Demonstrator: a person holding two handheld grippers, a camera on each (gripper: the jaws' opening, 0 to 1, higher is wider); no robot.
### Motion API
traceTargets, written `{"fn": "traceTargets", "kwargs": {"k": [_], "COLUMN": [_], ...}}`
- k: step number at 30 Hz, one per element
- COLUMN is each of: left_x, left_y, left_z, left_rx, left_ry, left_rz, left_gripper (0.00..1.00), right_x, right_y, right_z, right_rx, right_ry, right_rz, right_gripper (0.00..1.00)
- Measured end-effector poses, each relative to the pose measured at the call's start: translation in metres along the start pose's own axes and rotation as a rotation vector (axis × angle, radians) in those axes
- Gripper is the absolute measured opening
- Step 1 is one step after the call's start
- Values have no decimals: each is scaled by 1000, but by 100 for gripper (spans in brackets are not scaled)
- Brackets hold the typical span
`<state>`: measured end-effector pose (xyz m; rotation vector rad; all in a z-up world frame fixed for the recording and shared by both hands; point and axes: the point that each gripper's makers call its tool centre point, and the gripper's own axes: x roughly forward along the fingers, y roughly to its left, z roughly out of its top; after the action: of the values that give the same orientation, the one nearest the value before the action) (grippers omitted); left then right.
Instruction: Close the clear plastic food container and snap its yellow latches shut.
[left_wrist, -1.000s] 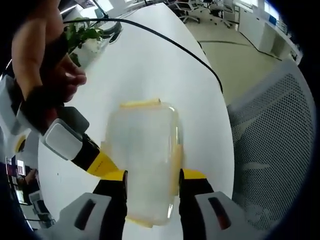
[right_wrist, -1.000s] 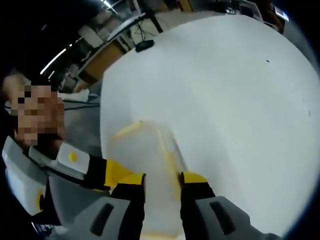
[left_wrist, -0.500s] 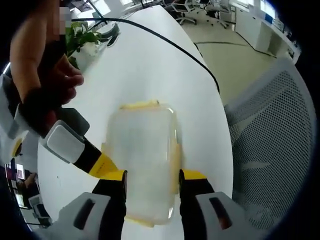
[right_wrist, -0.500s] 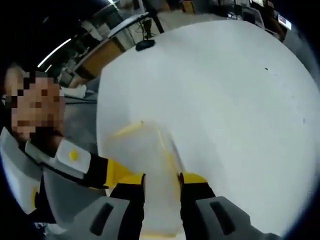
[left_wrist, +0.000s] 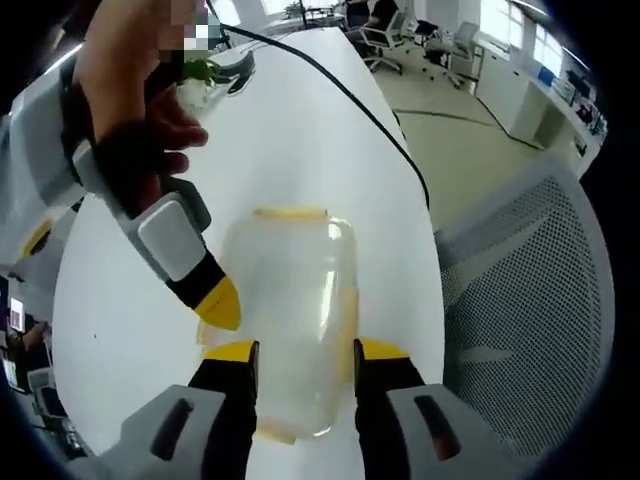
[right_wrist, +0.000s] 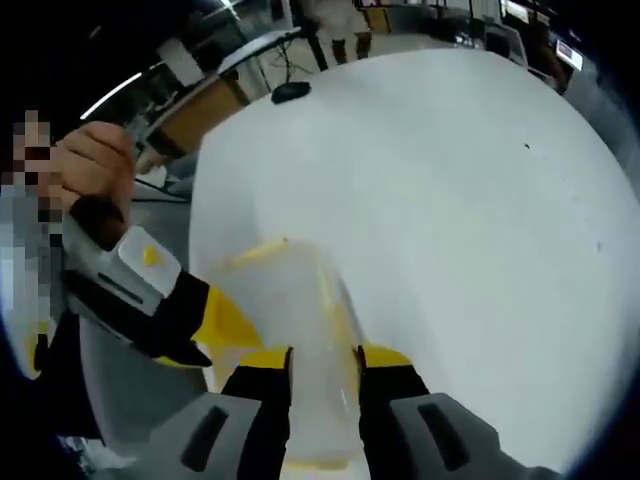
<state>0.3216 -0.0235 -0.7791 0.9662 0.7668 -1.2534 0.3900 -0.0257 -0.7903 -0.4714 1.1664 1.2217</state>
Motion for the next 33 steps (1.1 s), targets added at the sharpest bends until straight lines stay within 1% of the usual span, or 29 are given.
{"fn": "traceTargets", "kwargs": {"k": [2, 6, 8, 11, 14, 19, 24, 28, 30, 33], "left_x": [-3, -6, -7, -8, -8, -9, -10, -10, -9, -7], "left_y": [2, 7, 10, 11, 11, 16, 25, 27, 27, 29], "left_z": [1, 1, -1, -2, -4, -8, -14, -17, -20, -23], "left_rx": [-25, -54, -47, -52, -40, -51, -36, -8, 14, 22], "left_ry": [-14, -18, -16, -16, -6, -2, 1, 9, 18, 30], "left_rz": [-2, -10, -4, -12, -20, -30, -31, -30, -33, -39], "left_gripper": [38, 38, 39, 39, 41, 42, 45, 48, 49, 50], "right_x": [0, -1, -2, -2, -4, -7, -8, -8, -8, -10], "right_y": [0, 1, 2, 3, 3, 3, 4, 7, 8, 10], "right_z": [-1, -2, -3, -4, -6, -9, -10, -13, -15, -17], "right_rx": [-1, -4, -5, -2, 0, 1, 5, 3, -4, -7], "right_ry": [5, 17, 19, 21, 21, 16, 10, 10, 11, 7], "right_rz": [-1, -5, -6, -8, -14, -26, -38, -48, -53, -56], "right_gripper": [24, 23, 24, 24, 25, 26, 28, 32, 33, 36]}}
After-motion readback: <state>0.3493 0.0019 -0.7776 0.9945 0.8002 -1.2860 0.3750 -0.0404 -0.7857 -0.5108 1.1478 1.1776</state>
